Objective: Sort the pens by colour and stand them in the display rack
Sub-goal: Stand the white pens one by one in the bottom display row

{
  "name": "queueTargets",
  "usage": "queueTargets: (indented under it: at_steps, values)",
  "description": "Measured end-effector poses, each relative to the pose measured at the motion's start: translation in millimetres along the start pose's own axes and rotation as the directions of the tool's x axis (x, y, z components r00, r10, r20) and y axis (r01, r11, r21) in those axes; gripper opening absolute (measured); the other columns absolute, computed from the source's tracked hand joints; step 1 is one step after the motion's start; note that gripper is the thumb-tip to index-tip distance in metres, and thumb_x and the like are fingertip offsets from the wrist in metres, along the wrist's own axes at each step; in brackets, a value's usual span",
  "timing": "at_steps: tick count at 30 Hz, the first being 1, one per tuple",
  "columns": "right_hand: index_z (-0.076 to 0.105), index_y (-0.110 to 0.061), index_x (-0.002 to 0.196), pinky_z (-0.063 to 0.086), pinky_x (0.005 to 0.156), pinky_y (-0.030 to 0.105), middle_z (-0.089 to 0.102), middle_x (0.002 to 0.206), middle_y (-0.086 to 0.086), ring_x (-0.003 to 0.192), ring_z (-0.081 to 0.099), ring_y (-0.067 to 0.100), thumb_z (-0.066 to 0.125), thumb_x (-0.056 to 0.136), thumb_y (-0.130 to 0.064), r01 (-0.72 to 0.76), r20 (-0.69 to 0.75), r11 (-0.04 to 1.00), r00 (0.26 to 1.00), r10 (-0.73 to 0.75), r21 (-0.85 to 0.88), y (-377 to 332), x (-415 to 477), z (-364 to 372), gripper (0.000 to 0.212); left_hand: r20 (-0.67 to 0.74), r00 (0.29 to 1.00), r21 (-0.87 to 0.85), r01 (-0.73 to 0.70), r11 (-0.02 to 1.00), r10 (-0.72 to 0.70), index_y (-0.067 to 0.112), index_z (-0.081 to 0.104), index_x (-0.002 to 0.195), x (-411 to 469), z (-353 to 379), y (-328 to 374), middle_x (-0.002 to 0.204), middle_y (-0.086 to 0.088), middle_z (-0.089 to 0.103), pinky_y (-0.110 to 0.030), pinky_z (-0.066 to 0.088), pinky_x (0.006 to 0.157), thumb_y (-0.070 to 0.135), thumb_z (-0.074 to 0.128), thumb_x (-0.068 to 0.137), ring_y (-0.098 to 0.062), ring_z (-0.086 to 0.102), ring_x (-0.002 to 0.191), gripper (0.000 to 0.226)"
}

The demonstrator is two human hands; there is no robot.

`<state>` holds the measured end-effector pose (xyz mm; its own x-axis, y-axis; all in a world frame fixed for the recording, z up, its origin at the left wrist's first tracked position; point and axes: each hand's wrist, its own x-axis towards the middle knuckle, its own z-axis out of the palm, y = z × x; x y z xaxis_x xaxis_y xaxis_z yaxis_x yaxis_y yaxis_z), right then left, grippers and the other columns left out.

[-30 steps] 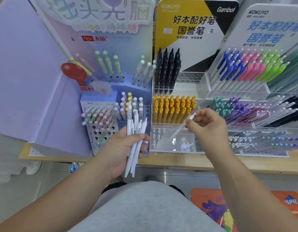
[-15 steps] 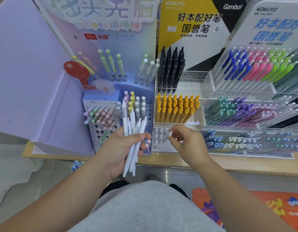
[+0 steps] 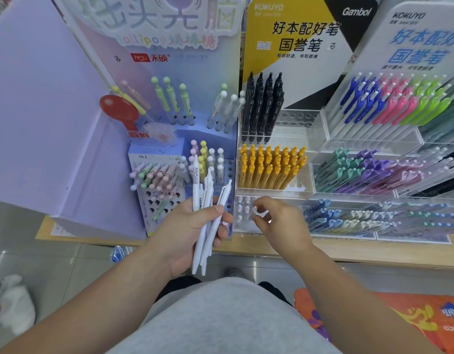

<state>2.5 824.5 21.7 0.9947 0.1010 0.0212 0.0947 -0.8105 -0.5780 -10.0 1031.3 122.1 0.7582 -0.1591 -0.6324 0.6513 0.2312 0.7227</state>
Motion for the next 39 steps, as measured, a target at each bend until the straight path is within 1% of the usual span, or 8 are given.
queueTargets:
  at_steps: [4,8,17,22,26,31,35,39]
  values:
    - [0.067,-0.025,0.104,0.052,0.06,0.024,0.066,0.076,-0.01,0.063,0.061,0.005,0.074,0.086,-0.03,-0.154,0.003,0.953,0.987,0.158,0.262,-19,2,-31,0.021,0.045,0.999,0.018,0.005,1.0,-0.006,0.01,0.058,0.107,-3,0,0,0.083,-0.017,0.068,-0.03,0.048,0.05,0.012,0.061,0.094,-0.022,0.057,0.054,0.014]
    - [0.071,-0.016,0.092,0.054,0.06,0.029,0.073,0.078,0.007,0.064,0.066,0.016,0.071,0.088,-0.019,-0.327,0.215,0.611,0.944,0.252,0.721,-54,5,-65,0.005,0.056,0.998,0.075,-0.013,0.997,0.009,0.01,0.06,0.105,-4,3,0,0.081,-0.016,0.069,-0.029,0.046,0.048,0.009,0.061,0.094,-0.02,0.056,0.052,0.011]
    - [0.066,-0.002,0.084,0.05,0.054,0.028,0.069,0.067,0.007,0.061,0.067,0.017,0.074,0.085,-0.008,-0.41,0.311,0.486,0.91,0.274,0.772,-81,0,-66,0.01,0.082,0.995,0.211,-0.066,0.975,0.049,0.007,0.064,0.107,0,8,-5,0.084,-0.016,0.072,-0.032,0.049,0.055,0.011,0.069,0.089,-0.021,0.059,0.059,0.019]
    - [0.065,-0.005,0.084,0.054,0.059,0.026,0.069,0.072,0.009,0.066,0.067,0.02,0.062,0.088,0.001,-0.394,0.252,0.291,0.871,0.423,0.872,-54,6,-84,0.007,0.018,1.0,0.1,-0.022,0.995,0.02,0.009,0.064,0.099,4,5,-8,0.077,-0.011,0.068,-0.03,0.048,0.051,0.017,0.064,0.093,-0.02,0.059,0.057,0.011]
    - [0.063,-0.011,0.079,0.055,0.062,0.03,0.068,0.07,0.011,0.068,0.069,0.024,0.066,0.087,0.001,-0.302,0.057,0.503,0.894,0.444,0.81,-26,8,-91,0.015,-0.049,0.999,0.054,-0.005,0.999,0.008,0.012,0.06,0.092,10,-7,-12,0.065,-0.005,0.055,-0.027,0.041,0.046,0.018,0.065,0.093,-0.017,0.047,0.048,0.008]
    - [0.065,-0.026,0.08,0.058,0.068,0.032,0.068,0.074,0.003,0.075,0.069,0.022,0.076,0.083,-0.008,-0.214,-0.018,0.798,0.962,0.272,0.564,-14,-1,-61,0.022,-0.072,0.997,0.004,0.019,1.0,-0.019,0.011,0.06,0.095,13,-12,-12,0.062,-0.002,0.048,-0.025,0.037,0.043,0.018,0.069,0.09,-0.013,0.04,0.046,0.012]
    - [0.068,-0.025,0.091,0.05,0.067,0.014,0.065,0.073,-0.013,0.07,0.062,0.002,0.077,0.082,-0.01,-0.079,-0.029,0.914,0.995,0.099,0.399,-13,-8,-31,0.019,-0.058,0.998,-0.026,0.027,0.999,-0.028,0.009,0.058,0.098,14,-11,-10,0.064,-0.003,0.05,-0.025,0.036,0.043,0.022,0.067,0.09,-0.013,0.04,0.045,0.018]
    - [0.072,-0.017,0.097,0.052,0.067,0.014,0.065,0.073,-0.016,0.071,0.063,-0.002,0.078,0.082,-0.012,-0.011,-0.061,0.954,0.998,0.03,0.3,-11,-8,-21,0.016,-0.042,0.998,-0.093,0.038,0.995,-0.042,0.003,0.058,0.117,14,-11,-9,0.064,-0.003,0.053,-0.025,0.036,0.043,0.022,0.064,0.088,-0.015,0.04,0.046,0.035]
